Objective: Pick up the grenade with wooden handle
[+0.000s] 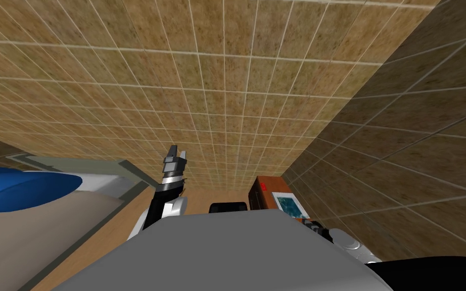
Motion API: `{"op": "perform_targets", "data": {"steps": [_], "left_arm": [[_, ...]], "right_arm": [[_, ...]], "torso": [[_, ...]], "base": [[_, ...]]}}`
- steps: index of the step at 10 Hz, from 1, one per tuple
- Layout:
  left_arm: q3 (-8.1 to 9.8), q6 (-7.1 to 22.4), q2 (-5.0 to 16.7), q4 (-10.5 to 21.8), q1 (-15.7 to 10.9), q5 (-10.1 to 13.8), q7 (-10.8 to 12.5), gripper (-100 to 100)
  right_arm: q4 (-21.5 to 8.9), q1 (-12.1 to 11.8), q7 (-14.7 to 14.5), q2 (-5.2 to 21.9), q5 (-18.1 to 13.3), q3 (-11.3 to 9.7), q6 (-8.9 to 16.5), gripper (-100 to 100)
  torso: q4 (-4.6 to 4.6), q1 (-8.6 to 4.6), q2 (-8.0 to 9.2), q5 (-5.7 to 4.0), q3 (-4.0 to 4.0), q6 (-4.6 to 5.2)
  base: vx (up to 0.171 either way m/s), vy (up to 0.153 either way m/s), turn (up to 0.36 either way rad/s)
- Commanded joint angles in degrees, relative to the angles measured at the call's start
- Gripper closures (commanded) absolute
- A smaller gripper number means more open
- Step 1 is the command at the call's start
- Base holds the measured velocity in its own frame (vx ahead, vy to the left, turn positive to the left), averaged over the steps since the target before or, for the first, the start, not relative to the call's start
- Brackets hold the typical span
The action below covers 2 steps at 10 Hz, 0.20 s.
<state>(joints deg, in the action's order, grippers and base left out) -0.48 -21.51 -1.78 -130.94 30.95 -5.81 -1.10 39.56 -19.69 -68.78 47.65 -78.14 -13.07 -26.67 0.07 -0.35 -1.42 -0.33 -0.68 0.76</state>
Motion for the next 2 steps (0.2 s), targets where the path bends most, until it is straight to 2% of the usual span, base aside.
{"op": "perform_targets", "data": {"steps": [1, 2], "left_arm": [[0.0, 0.0, 0.0, 0.0, 0.0, 0.0, 0.0, 0], [0.0, 0.0, 0.0, 0.0, 0.0, 0.0, 0.0, 0]], "right_arm": [[0.0, 0.0, 0.0, 0.0, 0.0, 0.0, 0.0, 100], [0.0, 0.0, 0.2, 0.0, 0.0, 0.0, 0.0, 0]], "torso": [[0.0, 0.0, 0.0, 0.0, 0.0, 0.0], [-0.02, -0.03, -0.13, 0.0, -0.07, 0.02]], "base": [[-0.032, 0.004, 0.004], [-0.007, 0.001, -0.003]]}}
